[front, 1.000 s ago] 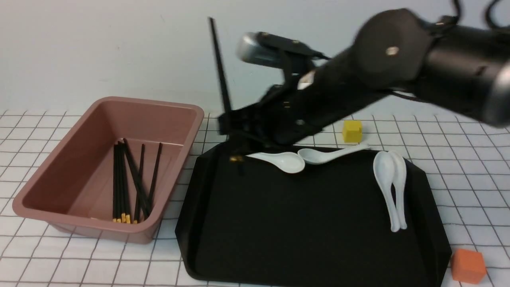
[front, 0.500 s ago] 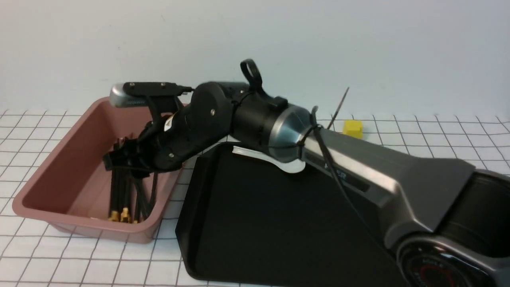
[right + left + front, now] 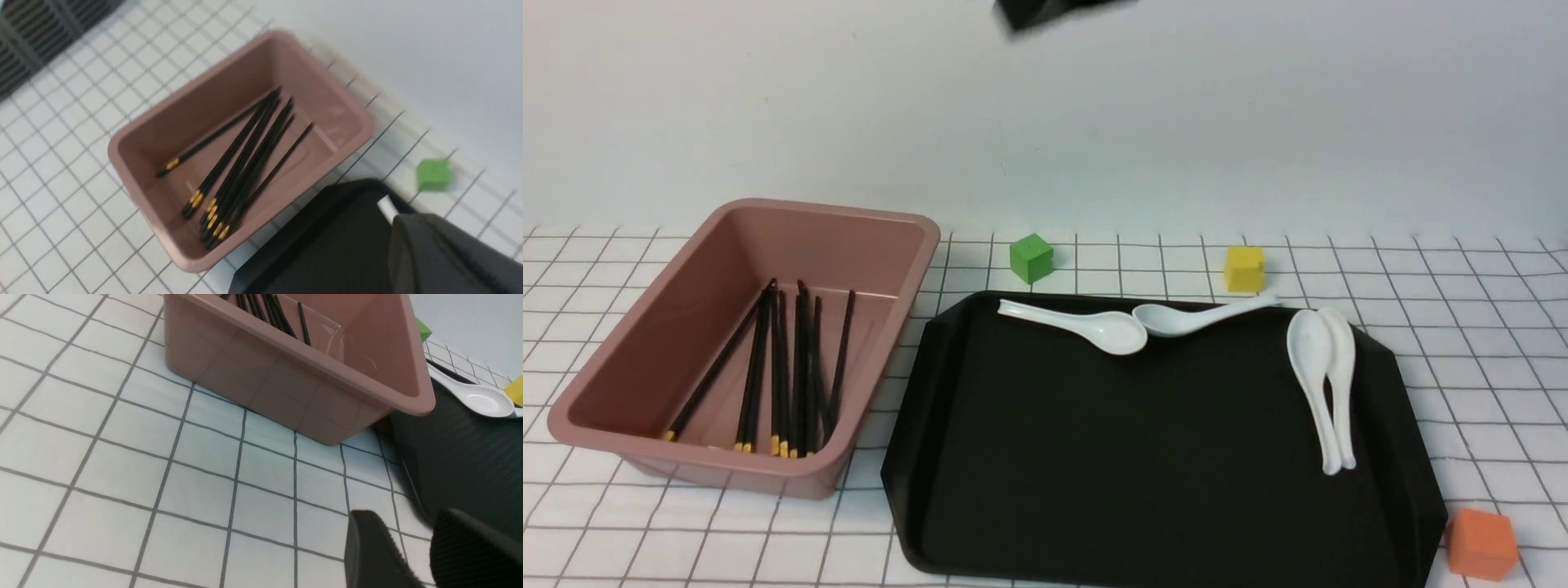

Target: On white black tablecloth take chopsticks from black tray and put them in box.

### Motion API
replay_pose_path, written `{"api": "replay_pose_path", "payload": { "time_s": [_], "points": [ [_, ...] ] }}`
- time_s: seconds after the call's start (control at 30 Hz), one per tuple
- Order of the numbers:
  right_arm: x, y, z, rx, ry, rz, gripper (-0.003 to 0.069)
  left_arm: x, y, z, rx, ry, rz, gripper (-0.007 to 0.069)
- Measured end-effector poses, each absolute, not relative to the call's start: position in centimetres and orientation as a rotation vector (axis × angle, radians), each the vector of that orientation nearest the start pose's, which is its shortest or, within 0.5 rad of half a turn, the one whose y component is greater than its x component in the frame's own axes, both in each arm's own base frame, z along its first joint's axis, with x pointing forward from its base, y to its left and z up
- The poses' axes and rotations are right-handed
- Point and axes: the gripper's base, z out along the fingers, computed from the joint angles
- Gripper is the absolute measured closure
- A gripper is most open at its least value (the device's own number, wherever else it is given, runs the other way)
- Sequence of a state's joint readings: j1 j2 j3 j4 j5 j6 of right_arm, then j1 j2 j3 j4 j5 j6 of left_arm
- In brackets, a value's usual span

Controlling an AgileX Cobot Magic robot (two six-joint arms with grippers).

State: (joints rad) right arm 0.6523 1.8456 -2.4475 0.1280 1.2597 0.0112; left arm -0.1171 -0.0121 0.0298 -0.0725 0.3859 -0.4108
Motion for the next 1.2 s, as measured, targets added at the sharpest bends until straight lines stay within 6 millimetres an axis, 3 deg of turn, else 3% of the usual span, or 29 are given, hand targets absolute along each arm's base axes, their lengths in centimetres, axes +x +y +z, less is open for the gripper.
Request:
{"api": "replay_pose_path", "payload": {
  "time_s": [0.07, 0.13, 0.27, 0.3, 0.33, 0.37, 0.5, 0.53, 0.6, 0.77, 0.9, 1.2],
  "points": [
    [25.6, 20.8, 54.2, -0.692, 1.989, 0.533, 0.0672, 5.2, -0.9, 16.9, -0.324, 1.882, -0.431, 0.0386],
    [22.4, 18.2, 55.9, -0.679, 1.953, 0.528, 0.0672, 5.2, -0.9, 16.9, -0.324, 1.882, -0.431, 0.0386],
    [17.3, 13.8, 56.0, -0.671, 1.965, 0.479, 0.0671, 5.2, -0.9, 16.9, -0.324, 1.882, -0.431, 0.0386],
    [16.4, 13.1, 55.5, -0.673, 1.977, 0.467, 0.067, 5.2, -0.9, 16.9, -0.324, 1.882, -0.431, 0.0386],
    [13.8, 10.9, 53.5, -0.68, 2.017, 0.44, 0.0669, 5.2, -0.9, 16.9, -0.324, 1.882, -0.431, 0.0386],
    [13.0, 10.3, 52.8, -0.677, 2.015, 0.434, 0.0669, 5.2, -0.9, 16.9, -0.324, 1.882, -0.431, 0.0386],
    [9.1, 7.1, 45.7, -0.619, 1.867, 0.459, 0.0666, 5.2, -0.9, 16.9, -0.324, 1.882, -0.431, 0.0386],
    [8.9, 7.0, 45.1, -0.622, 1.878, 0.456, 0.0666, 5.2, -0.9, 16.9, -0.324, 1.882, -0.431, 0.0386],
    [8.2, 6.4, 40.5, -0.576, 1.747, 0.484, 0.0664, 5.2, -0.9, 16.9, -0.324, 1.882, -0.431, 0.0386],
    [8.6, 6.7, 32.9, -0.564, 1.725, 0.488, 0.0662, 5.2, -0.9, 16.9, -0.324, 1.882, -0.431, 0.0386],
    [9.0, 6.9, 31.4, -0.555, 1.703, 0.493, 0.066, 5.2, -0.9, 16.9, -0.324, 1.882, -0.431, 0.0386],
    [9.0, 6.9, 31.2, -0.555, 1.703, 0.493, 0.0655, 5.2, -0.9, 16.9, -0.324, 1.882, -0.431, 0.0386]
  ]
}}
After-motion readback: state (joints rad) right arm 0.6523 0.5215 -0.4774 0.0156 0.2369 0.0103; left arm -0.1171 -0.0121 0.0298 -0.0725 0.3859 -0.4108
